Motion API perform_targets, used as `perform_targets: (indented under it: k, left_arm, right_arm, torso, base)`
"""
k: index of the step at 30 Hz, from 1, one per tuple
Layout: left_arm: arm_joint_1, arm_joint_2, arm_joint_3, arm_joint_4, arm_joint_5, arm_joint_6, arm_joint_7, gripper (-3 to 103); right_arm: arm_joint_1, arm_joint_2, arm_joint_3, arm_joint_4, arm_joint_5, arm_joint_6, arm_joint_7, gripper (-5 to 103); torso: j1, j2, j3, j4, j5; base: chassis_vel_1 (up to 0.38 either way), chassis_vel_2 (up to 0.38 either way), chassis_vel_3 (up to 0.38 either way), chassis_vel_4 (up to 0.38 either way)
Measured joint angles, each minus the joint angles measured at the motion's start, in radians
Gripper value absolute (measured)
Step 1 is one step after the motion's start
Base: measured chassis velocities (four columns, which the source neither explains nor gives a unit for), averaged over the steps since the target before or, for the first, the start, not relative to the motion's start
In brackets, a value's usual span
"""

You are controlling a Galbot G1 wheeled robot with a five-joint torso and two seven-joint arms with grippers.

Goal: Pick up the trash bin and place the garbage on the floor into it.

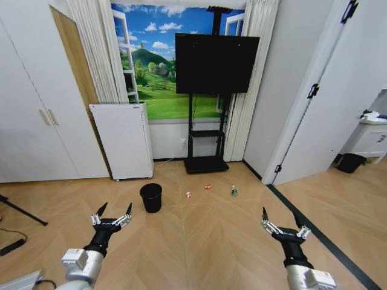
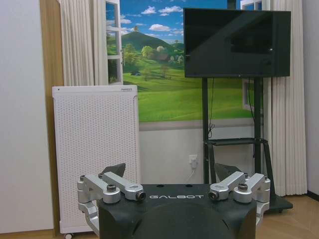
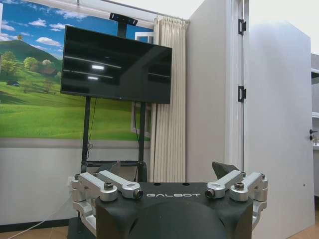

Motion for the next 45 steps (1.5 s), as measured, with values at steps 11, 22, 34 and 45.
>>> perform_targets:
  k: [11, 22, 34, 45]
  left_arm:
    - [0.007, 0.02, -0.01, -0.001, -0.006, -0.002, 0.008, 100]
    - [0.003, 0.012, -0.012, 0.015, -0.017, -0.002, 0.004, 100]
    - [-0.002, 0.019, -0.015, 0.024, -0.02, 0.001, 0.001, 100]
    - [-0.005, 0.015, -0.013, 0.038, -0.017, 0.003, 0.0, 100]
  right_arm:
    - [-0.002, -0.008, 0.007, -0.018, 0.009, -0.018, 0.01, 100]
    - [0.006, -0.01, -0.015, -0.034, 0.011, -0.021, 0.006, 100]
    - [0.02, -0.018, -0.024, -0.057, 0.007, -0.021, 0.005, 100]
    - [0.032, -0.032, -0.03, -0.076, 0.007, -0.021, 0.002, 100]
  torso:
    - [0.0, 0.0, 0.0, 0.0, 0.0]
    - [0.0, 0.0, 0.0, 0.0, -0.0001]
    - [0.0, 0.0, 0.0, 0.0001, -0.0002]
    - [0.0, 0.0, 0.0, 0.0, -0.0005]
  base:
    - [-0.006, 0.003, 0.004, -0.004]
    - [-0.148, 0.138, 0.151, -0.154]
    - [-0.274, 0.287, 0.284, -0.293]
    - [-0.36, 0.357, 0.365, -0.367]
